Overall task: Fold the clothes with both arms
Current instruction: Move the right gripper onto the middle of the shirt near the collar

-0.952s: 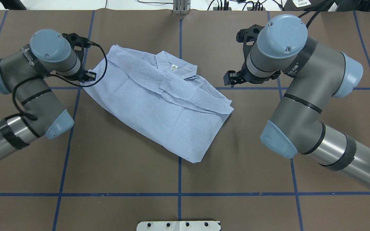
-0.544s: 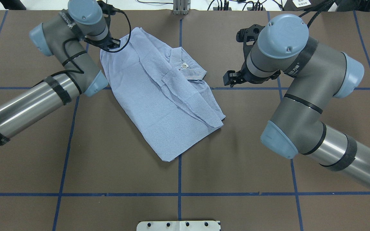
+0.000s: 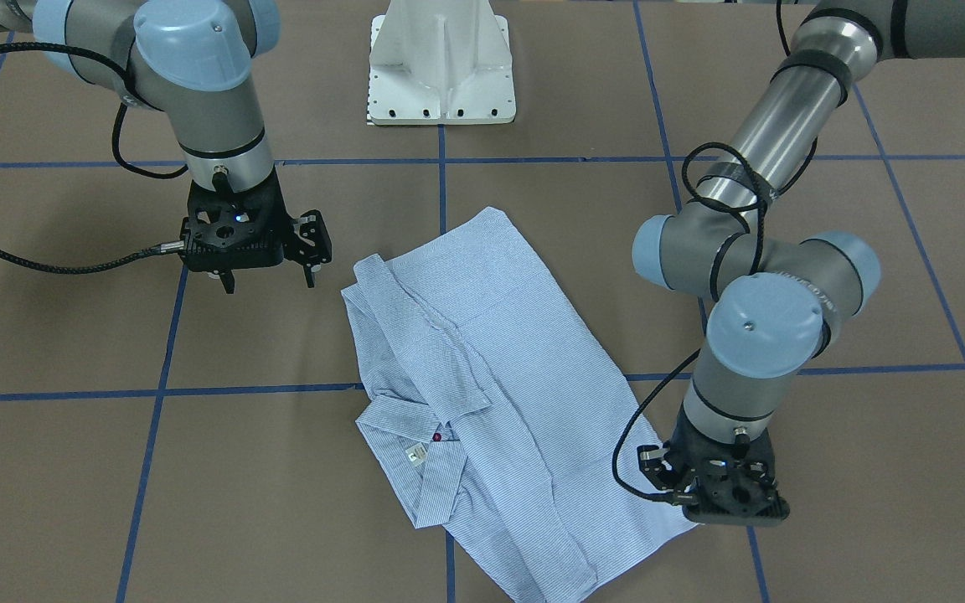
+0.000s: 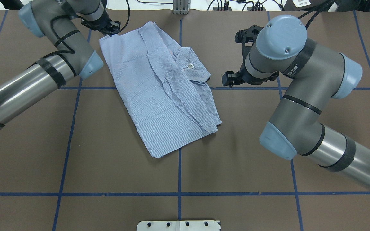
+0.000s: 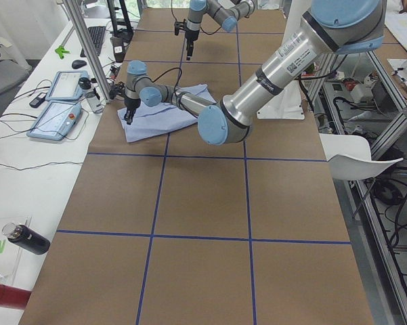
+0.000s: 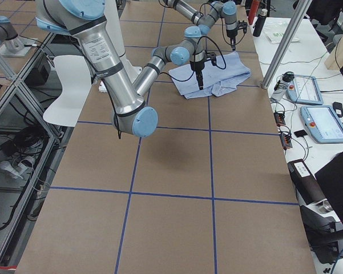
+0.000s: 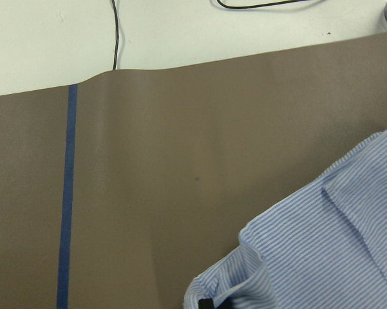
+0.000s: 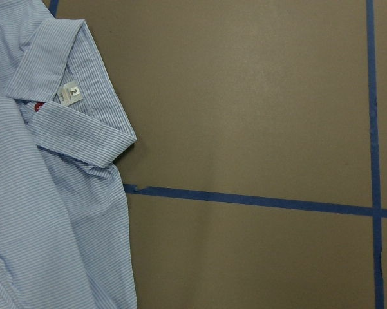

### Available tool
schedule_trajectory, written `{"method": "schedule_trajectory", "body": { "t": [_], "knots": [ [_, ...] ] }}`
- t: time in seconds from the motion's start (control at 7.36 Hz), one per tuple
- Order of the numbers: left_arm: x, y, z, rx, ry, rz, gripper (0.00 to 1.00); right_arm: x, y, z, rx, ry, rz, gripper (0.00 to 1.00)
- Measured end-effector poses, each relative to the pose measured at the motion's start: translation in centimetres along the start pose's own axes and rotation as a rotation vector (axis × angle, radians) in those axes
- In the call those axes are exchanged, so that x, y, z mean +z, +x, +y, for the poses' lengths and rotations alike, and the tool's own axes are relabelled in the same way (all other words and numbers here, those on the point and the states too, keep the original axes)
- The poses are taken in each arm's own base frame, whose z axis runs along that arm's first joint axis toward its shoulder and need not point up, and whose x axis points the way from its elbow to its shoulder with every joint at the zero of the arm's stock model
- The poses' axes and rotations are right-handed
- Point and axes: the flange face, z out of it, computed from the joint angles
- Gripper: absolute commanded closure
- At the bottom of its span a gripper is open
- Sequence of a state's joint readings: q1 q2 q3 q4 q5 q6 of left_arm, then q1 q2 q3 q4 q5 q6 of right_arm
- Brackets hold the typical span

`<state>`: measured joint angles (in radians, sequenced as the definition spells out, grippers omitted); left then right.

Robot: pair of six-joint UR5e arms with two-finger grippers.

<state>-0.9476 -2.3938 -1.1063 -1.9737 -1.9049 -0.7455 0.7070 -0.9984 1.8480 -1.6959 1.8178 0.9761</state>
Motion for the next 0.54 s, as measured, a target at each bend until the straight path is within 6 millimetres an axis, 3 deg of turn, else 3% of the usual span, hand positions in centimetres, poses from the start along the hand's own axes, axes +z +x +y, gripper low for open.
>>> {"method": "schedule_trajectory", "body": {
  "t": [0.27, 0.41, 0.54],
  "knots": [
    [-5.6, -2.4, 5.3, 0.032, 0.022, 0.050, 0.00, 3.2, -3.5, -0.5, 0.132, 0.017, -0.054, 0.05],
    [-8.5, -2.4, 7.5, 0.024, 0.013, 0.069, 0.00, 5.3, -5.6, -1.2, 0.227, 0.034, -0.081, 0.07],
    [-10.3, -1.9, 9.0, -0.003, -0.008, 0.088, 0.00, 6.6, -6.3, -1.4, 0.293, 0.046, -0.089, 0.14]
  ]
}}
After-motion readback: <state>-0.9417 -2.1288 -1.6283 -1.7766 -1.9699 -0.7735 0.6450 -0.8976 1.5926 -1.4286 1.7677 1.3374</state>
